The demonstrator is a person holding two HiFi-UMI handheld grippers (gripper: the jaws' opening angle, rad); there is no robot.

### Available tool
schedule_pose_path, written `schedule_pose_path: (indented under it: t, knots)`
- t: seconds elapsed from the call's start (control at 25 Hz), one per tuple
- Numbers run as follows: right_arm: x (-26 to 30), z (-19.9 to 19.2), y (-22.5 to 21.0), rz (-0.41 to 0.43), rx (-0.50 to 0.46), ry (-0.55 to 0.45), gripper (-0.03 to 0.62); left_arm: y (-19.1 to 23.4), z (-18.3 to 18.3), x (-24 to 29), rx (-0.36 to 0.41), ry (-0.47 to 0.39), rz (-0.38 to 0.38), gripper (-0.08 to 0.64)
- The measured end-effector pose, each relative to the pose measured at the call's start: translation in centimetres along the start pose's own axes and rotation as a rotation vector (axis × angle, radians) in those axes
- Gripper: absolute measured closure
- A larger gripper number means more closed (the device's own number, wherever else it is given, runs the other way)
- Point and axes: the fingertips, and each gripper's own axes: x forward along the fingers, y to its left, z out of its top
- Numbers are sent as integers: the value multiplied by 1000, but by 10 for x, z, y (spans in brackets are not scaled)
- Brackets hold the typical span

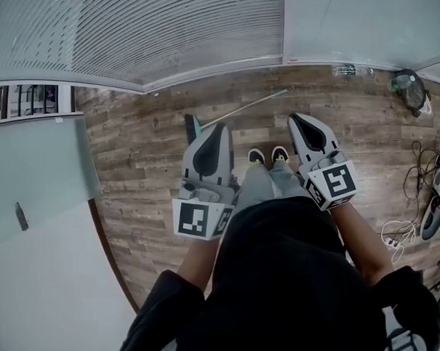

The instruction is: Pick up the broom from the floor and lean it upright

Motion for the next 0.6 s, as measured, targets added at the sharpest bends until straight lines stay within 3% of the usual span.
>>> schedule_pose_path:
  t: [0.6]
  knots:
    - [80,4,-3,43,-4,59,577,68,-2,32,-29,8,53,543]
